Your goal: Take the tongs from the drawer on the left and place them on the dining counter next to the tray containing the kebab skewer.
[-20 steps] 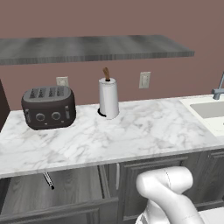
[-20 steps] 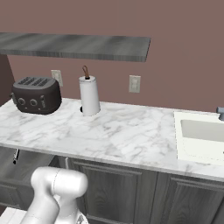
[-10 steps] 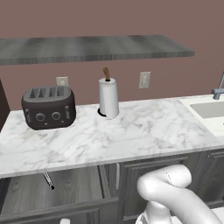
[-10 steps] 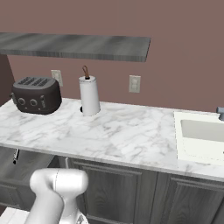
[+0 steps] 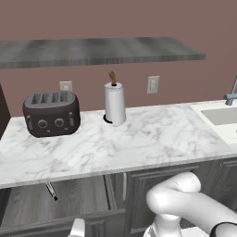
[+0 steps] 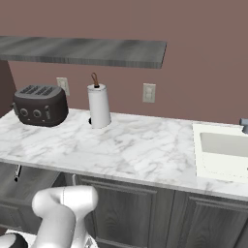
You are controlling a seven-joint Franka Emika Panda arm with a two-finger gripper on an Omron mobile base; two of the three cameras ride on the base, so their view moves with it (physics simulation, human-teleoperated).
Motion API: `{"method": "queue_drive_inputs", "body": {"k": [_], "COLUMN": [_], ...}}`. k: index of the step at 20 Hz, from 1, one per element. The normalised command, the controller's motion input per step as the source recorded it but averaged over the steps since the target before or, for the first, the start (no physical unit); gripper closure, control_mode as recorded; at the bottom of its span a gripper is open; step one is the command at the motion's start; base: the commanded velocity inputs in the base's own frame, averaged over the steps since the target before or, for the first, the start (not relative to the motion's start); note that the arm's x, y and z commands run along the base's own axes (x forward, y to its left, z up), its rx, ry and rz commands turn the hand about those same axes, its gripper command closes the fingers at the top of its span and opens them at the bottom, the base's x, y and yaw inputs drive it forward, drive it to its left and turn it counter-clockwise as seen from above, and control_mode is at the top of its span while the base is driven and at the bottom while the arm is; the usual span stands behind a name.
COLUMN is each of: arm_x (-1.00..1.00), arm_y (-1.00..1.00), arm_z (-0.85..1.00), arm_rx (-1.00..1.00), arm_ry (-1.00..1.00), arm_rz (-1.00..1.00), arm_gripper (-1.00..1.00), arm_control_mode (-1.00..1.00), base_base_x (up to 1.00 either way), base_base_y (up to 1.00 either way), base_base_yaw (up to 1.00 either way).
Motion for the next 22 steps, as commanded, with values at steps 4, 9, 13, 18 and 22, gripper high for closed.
{"method": "queue_drive_inputs", "body": {"k": [4,9,13,18,22], "arm_x": [0.06,0.11,0.15,0.21,0.29], "arm_y": [-0.05,0.0,0.0,0.0,0.0], "arm_z": [0.26,0.19,0.05,0.0,0.0], "arm_rx": [0.0,0.0,0.0,0.0,0.0], "arm_ry": [0.27,0.35,0.27,0.27,0.3], "arm_rz": [0.0,0.0,0.0,0.01,0.03], "arm_gripper": [-1.0,-1.0,-1.0,-1.0,-1.0], "arm_control_mode": [-1.0,-1.0,-1.0,-1.0,-1.0], "base_base_x": [0.0,0.0,0.0,0.0,0.0], "base_base_y": [0.0,0.0,0.0,0.0,0.0], "base_base_yaw": [0.0,0.0,0.0,0.0,0.0]}}
